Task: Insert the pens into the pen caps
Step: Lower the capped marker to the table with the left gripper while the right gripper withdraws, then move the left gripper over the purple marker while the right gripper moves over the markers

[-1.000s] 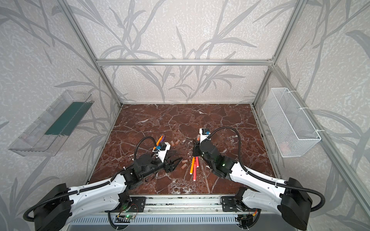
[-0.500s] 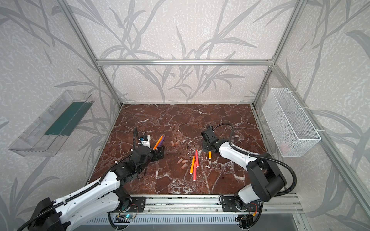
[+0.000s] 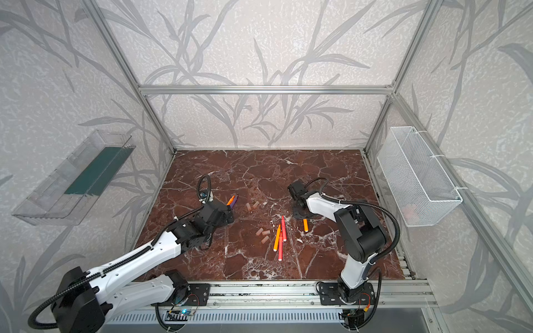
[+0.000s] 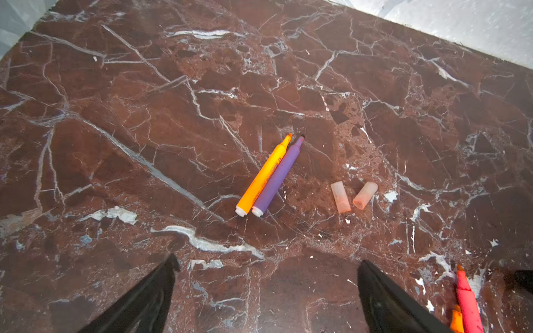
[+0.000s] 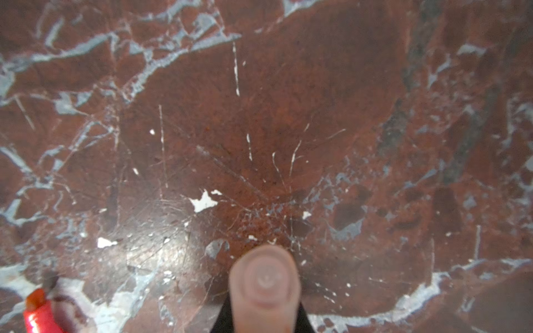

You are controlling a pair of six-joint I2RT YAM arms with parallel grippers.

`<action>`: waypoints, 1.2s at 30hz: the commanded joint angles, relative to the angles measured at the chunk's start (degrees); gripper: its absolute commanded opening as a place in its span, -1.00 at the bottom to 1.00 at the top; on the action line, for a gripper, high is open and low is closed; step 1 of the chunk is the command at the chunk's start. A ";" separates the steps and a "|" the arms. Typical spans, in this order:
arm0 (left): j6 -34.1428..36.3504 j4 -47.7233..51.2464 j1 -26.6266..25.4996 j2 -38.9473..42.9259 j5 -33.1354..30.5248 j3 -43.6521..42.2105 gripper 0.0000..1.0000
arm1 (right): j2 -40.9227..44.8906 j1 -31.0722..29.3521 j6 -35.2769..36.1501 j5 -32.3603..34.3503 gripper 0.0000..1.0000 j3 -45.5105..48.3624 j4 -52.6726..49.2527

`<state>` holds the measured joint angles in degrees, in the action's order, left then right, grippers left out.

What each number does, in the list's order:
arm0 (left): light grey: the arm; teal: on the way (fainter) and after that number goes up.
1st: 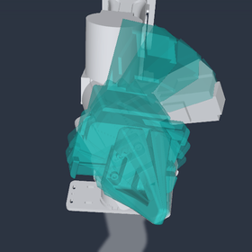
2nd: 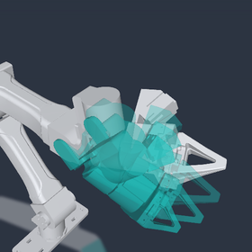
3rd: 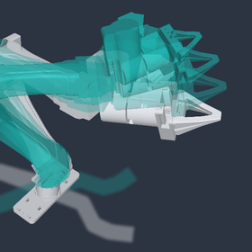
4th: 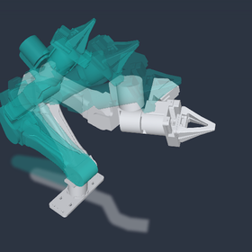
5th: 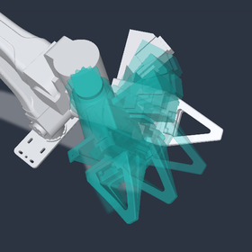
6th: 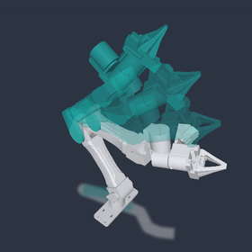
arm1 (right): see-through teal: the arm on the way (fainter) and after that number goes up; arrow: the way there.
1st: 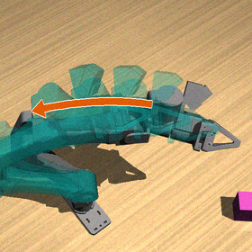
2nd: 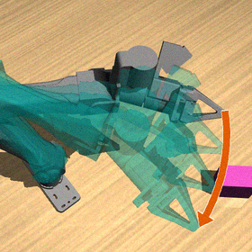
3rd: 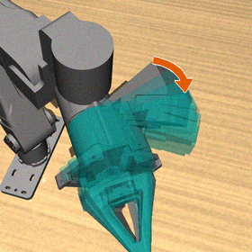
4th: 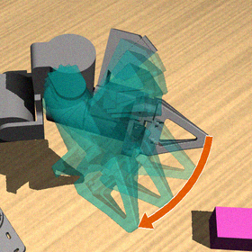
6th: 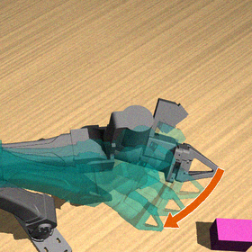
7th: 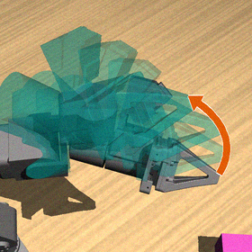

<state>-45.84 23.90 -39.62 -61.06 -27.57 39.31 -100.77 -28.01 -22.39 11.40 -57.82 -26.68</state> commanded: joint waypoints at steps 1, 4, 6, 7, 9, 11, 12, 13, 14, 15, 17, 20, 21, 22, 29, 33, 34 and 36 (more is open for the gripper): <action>0.14 1.70 0.27 -0.29 -3.08 0.90 0.98 | -1.86 0.48 0.33 -2.78 -0.80 -1.66 -1.62; 1.43 1.30 0.34 -1.33 -2.78 1.04 0.91 | -1.76 0.42 -0.53 -2.01 -0.79 -1.33 -1.74; 2.43 3.09 0.43 -2.82 -1.02 2.11 0.98 | -1.37 0.44 -0.77 -2.16 -0.70 -0.85 -1.31; 3.26 3.09 0.56 -3.56 0.71 2.36 0.98 | -1.27 0.42 -0.84 -2.33 -0.66 -0.71 -1.35; 4.30 3.21 0.57 -4.81 2.84 3.03 0.98 | -1.10 0.42 -0.90 -2.07 -0.57 -0.54 -1.45; 5.52 1.99 0.59 -5.40 4.35 2.79 0.98 | -0.60 0.41 -1.14 -1.48 -0.52 -0.26 -1.46; 5.80 1.45 0.55 -5.42 4.52 2.58 0.98 | -0.29 0.46 -1.16 -1.27 -0.49 -0.10 -1.51; 6.04 0.48 0.55 -5.20 4.69 2.17 0.98 | 0.14 0.42 -1.27 -1.08 -0.45 0.15 -1.48; 6.48 -0.62 0.56 -4.81 4.96 1.34 0.98 | 0.64 0.41 -1.25 -0.90 -0.40 0.25 -1.59; 6.79 -1.56 0.58 -4.32 5.19 0.62 0.98 | 1.03 0.46 -1.25 -0.75 -0.38 0.43 -1.57; 7.43 -2.79 0.51 -3.17 5.16 -0.52 0.98 | 2.21 0.42 -1.34 -0.25 -0.34 0.76 -1.76; 7.55 -1.50 0.53 -2.73 3.73 -0.43 0.98 | 5.16 0.42 -1.69 0.27 -0.33 1.60 -1.73; 7.58 -0.90 0.56 -2.96 3.21 -0.14 0.98 | 6.17 0.41 -1.69 0.22 -0.32 2.06 -1.54; 7.69 -0.55 0.56 -3.37 2.76 0.05 0.98 | 7.43 0.42 -1.77 0.20 -0.32 2.47 -1.43; 8.31 -4.38 0.58 -7.49 3.96 -1.81 0.98 | 19.89 0.24 -2.14 -0.48 -0.21 7.46 0.20; 10.03 -7.97 0.50 -10.25 5.02 -2.57 0.98 | 27.92 0.28 -1.87 -1.84 -0.11 11.02 1.90; 10.41 -8.36 0.64 -11.34 4.92 -2.30 0.98 | 30.06 0.24 -1.85 -2.14 -0.09 11.98 2.51; 10.64 -7.34 0.88 -13.84 3.85 -0.87 0.91 | 33.74 0.26 -1.78 -2.71 -0.05 13.69 3.56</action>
<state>-36.21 17.50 -39.20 -72.71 -22.41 37.36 -71.02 -27.77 -23.99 9.87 -46.02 -24.93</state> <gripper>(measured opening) 0.969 0.469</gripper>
